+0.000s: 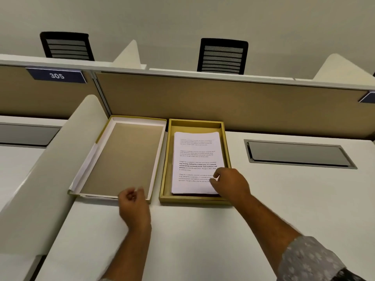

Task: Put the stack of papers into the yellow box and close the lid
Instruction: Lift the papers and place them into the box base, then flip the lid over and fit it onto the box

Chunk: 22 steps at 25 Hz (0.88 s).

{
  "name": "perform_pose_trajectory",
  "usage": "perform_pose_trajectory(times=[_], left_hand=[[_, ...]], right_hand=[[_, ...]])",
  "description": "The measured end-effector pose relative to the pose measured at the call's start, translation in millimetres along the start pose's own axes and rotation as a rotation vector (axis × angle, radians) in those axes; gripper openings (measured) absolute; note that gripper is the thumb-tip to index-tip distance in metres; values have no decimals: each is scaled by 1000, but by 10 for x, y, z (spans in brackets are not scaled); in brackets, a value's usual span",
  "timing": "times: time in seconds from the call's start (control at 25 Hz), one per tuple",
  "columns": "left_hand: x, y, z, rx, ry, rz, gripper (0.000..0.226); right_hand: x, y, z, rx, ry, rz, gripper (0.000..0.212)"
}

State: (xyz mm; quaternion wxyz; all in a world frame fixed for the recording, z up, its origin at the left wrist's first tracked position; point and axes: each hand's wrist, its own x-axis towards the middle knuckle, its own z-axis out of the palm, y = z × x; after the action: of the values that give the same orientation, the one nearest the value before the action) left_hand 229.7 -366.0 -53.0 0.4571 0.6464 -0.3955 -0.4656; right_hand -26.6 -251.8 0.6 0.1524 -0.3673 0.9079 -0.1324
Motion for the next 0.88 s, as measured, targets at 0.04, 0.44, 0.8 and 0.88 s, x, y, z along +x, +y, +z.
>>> perform_pose_trajectory(times=[0.04, 0.44, 0.8, 0.88], left_hand=[[69, -44, -108, -109, 83, -158, 19], [632, -129, -466, -80, -105, -475, 49], [295, -4, -326, -146, 52, -91, 15], [197, 93, -297, -211, 29, -27, 26]], right_hand=[[-55, -78, 37, 10, -27, -30, 32], [-475, -830, 471, 44, -94, -214, 27], [-559, -1293, 439, 235, -150, -358, 22], [-570, -1388, 377, 347, -125, -336, 23]])
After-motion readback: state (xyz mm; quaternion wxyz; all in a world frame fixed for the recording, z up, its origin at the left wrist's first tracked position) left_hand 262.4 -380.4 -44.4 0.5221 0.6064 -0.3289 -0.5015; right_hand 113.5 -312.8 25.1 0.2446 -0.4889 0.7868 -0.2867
